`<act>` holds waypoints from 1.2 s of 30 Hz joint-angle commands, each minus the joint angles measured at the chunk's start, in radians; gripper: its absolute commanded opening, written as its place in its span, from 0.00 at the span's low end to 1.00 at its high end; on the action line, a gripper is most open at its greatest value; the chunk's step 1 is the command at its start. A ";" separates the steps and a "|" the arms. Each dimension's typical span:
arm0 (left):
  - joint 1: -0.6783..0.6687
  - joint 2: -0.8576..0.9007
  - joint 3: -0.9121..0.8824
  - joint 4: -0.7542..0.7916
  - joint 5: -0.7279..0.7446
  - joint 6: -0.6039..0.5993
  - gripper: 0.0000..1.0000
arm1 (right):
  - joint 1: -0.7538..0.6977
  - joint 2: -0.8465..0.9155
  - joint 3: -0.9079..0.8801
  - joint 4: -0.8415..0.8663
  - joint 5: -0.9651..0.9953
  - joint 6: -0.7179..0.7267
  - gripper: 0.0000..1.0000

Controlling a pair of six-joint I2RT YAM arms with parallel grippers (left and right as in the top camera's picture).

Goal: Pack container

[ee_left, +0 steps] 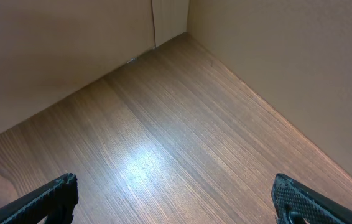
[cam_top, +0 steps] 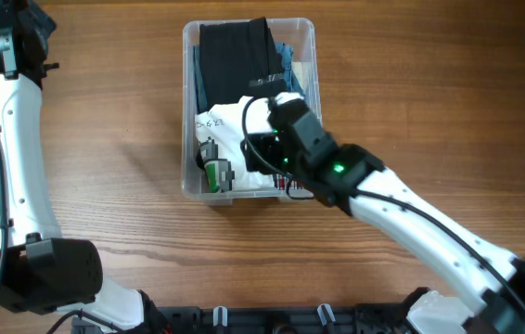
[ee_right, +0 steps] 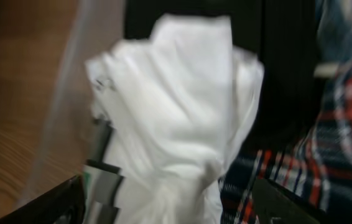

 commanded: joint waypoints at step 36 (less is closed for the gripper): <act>0.005 0.005 -0.001 0.002 -0.017 0.012 1.00 | -0.037 0.320 0.064 0.188 -0.018 -0.214 0.04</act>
